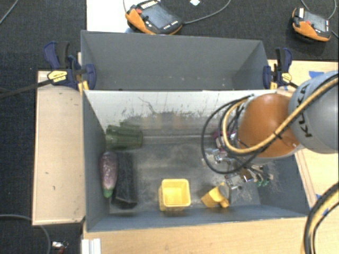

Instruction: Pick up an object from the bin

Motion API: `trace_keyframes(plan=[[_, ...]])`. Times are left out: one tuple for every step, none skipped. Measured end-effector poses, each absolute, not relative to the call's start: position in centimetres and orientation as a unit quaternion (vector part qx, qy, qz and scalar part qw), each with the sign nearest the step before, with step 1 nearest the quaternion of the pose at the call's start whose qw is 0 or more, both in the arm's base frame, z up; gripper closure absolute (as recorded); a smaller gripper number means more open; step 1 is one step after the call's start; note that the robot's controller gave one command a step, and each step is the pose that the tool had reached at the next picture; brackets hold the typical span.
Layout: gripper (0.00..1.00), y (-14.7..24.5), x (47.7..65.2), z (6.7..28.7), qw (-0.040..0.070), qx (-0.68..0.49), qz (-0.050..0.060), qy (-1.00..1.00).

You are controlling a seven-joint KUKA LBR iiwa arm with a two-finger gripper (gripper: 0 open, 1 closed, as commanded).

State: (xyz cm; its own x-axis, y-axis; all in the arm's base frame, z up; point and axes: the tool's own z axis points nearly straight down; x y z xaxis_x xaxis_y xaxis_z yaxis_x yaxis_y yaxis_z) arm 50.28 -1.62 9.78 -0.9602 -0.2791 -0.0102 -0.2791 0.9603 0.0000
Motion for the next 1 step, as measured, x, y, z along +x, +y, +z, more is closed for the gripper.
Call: trace_keyframes(plan=[[0.0, -1.19, 47.7, 11.51, 0.005, -0.217, -0.001, 0.976]])
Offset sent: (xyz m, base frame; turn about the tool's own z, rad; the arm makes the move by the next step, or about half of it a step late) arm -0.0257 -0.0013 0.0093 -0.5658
